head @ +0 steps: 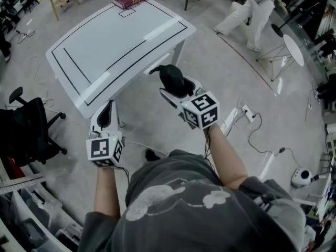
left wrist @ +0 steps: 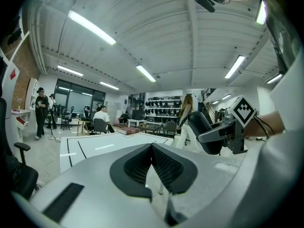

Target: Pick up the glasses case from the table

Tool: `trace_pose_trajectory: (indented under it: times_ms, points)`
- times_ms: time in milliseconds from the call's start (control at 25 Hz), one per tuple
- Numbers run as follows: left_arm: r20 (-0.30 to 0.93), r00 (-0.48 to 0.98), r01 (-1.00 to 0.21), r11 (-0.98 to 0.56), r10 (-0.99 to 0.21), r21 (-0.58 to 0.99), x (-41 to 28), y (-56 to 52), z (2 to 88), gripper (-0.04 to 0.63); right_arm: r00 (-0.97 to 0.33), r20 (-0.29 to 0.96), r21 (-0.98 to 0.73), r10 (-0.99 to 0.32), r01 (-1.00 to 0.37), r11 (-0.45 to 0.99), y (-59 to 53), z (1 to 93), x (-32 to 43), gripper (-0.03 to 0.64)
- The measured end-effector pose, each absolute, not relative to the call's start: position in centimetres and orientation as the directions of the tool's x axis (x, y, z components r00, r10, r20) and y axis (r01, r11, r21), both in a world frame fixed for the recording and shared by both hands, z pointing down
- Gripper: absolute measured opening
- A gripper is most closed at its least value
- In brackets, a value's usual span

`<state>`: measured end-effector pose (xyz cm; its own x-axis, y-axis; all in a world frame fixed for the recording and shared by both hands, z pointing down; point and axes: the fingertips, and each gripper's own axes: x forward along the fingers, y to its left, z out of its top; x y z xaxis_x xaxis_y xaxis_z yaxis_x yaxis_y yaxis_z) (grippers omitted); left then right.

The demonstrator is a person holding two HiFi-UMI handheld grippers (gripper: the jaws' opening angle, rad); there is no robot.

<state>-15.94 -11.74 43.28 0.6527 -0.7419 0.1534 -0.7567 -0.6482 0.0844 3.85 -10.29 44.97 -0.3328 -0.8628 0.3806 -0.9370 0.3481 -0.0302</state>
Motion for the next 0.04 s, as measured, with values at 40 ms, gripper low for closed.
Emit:
trace_pose_trajectory:
  times_ms: [40]
  points:
    - [0.154,0.655,-0.755,-0.651,-0.740,0.083,-15.54,-11.39,43.25,0.002,-0.335,0.381,-0.032,-0.862,-0.936,0.350,-9.88,45.00,4.03,0.321]
